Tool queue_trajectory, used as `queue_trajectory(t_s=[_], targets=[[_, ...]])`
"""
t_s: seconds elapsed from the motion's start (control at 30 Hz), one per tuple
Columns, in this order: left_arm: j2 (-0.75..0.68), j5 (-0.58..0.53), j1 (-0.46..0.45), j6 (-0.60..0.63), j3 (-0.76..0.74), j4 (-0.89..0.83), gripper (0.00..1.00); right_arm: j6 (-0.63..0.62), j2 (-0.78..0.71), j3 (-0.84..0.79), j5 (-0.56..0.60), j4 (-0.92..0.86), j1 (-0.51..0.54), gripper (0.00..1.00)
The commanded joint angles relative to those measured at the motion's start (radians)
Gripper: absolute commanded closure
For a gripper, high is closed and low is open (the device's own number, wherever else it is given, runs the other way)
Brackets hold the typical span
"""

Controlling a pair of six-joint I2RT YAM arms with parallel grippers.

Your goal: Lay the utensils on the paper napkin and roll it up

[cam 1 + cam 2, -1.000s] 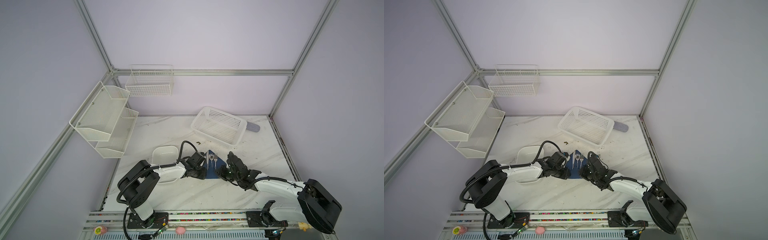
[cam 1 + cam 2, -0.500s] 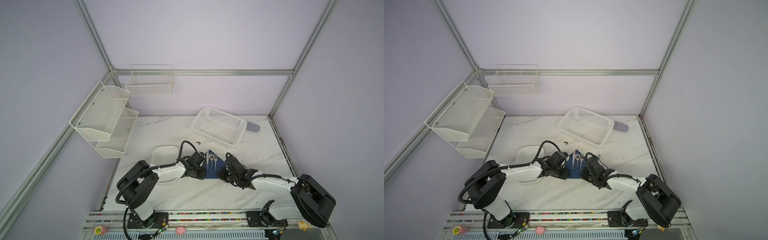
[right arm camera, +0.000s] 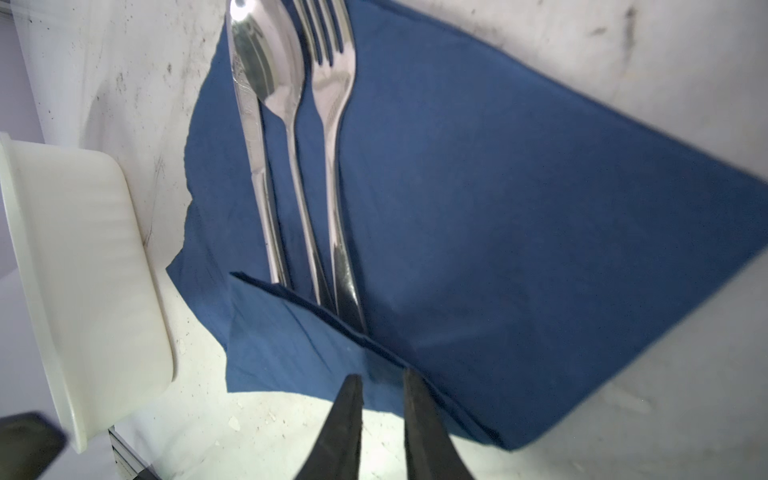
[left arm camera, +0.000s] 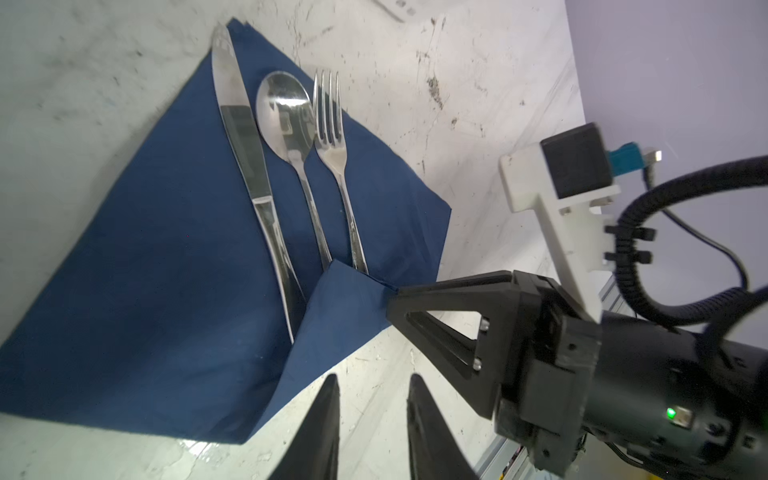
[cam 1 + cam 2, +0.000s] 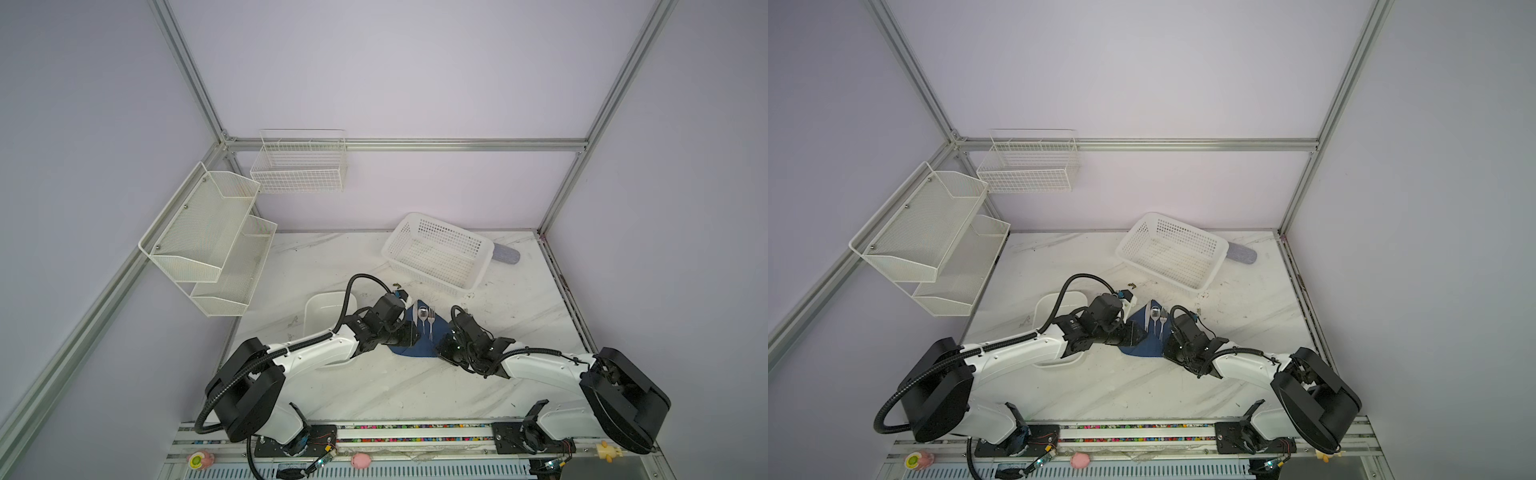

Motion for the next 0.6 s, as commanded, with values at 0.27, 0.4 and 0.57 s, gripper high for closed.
queue_trajectory(t_s=[0.27,0.4,0.57], targets=[[0.103,-0.084,-0.003,-0.078,-0.006,-0.065,0.75,0.001,-0.008,0.019,0.009,-0.015,-0.005,0.76],[0.102,-0.088,-0.003,-0.073,-0.031,-0.071,0.76,0.000,-0.010,0.020,0.011,-0.021,-0.005,0.76],[0.109,-0.082,-0.004,-0.053,-0.040,-0.076,0.75,-0.002,-0.011,0.021,0.008,-0.019,-0.005,0.76]])
